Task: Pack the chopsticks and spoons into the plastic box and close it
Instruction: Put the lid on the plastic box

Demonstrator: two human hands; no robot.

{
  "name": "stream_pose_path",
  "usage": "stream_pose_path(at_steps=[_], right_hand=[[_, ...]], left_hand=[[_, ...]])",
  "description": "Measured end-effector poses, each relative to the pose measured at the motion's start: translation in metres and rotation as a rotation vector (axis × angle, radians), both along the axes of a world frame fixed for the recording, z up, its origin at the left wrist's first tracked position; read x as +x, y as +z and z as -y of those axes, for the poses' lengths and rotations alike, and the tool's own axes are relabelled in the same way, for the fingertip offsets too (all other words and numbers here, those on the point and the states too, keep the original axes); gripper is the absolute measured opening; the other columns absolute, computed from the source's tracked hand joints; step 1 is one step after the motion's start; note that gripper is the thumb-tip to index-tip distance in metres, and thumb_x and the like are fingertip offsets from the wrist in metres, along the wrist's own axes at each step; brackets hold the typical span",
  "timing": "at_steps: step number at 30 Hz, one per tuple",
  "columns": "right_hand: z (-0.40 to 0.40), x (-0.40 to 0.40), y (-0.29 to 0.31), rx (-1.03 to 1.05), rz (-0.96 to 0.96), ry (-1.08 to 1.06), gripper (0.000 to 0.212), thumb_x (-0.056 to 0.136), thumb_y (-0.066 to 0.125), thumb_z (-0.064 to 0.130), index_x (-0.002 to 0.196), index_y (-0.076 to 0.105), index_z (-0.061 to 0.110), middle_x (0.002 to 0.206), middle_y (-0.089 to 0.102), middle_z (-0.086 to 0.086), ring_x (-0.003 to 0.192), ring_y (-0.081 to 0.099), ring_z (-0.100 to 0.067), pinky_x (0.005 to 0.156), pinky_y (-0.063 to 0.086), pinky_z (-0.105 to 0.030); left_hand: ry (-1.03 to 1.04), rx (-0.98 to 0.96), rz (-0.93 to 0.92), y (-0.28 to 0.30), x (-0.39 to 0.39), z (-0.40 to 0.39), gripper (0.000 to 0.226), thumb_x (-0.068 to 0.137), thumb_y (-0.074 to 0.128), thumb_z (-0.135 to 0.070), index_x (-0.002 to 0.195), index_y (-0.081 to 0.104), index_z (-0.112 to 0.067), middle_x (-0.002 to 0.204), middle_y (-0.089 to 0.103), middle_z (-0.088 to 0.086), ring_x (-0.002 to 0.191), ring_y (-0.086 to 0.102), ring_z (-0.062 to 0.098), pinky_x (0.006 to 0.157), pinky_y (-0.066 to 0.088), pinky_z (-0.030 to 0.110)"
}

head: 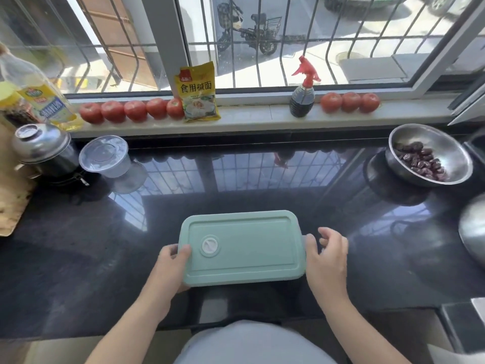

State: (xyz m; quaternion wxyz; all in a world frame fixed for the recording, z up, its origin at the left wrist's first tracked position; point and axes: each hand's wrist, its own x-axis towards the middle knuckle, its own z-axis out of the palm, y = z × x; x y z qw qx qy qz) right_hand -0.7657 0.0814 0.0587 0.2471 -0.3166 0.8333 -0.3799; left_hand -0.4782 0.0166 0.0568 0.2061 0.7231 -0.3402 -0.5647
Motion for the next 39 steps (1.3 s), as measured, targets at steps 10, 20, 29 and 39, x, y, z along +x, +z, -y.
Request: stream_pose_path(at_steps=[10,20,29,39], right_hand=[[0.000,-0.038,-0.023,0.127,0.473,0.084,0.048,0.092,0.059,0.043,0.087,0.051,-0.003,0.099,0.068,-0.016,0.095,0.068,-0.029,0.076,0.063,-0.039],[0.109,-0.180,0.006,-0.056,0.476,-0.012,0.031,0.098,0.063,0.027,0.079,0.051,0.006,0.093,0.063,-0.008,0.090,0.065,-0.021,0.081,0.061,-0.041],[0.175,-0.251,-0.018,-0.006,0.438,-0.059,0.032,0.098,0.062,0.033,0.080,0.056,0.007,0.104,0.065,-0.013,0.101,0.066,-0.030,0.086,0.060,-0.047],[0.188,-0.262,-0.015,0.180,0.206,-0.028,0.054,0.083,0.052,0.057,0.092,0.064,0.005,0.100,0.071,-0.016,0.089,0.066,-0.036,0.080,0.057,-0.046]], left_hand=[[-0.054,-0.023,-0.130,0.009,-0.025,0.021,0.031,0.104,0.061,-0.025,0.105,0.052,0.004,0.114,0.068,0.023,0.099,0.072,0.033,0.078,0.065,0.048],[-0.062,-0.030,-0.295,0.019,-0.179,0.127,0.044,0.106,0.059,-0.027,0.131,0.044,0.007,0.127,0.064,0.014,0.112,0.068,0.029,0.077,0.064,0.042],[-0.059,-0.022,-0.271,-0.005,-0.253,0.191,0.030,0.106,0.057,-0.027,0.124,0.047,-0.005,0.132,0.060,0.014,0.114,0.067,0.030,0.086,0.062,0.046],[-0.187,-0.146,0.111,0.006,-0.257,0.189,0.031,0.104,0.043,-0.040,0.098,0.050,-0.011,0.091,0.056,0.008,0.081,0.054,0.023,0.097,0.056,0.047]])
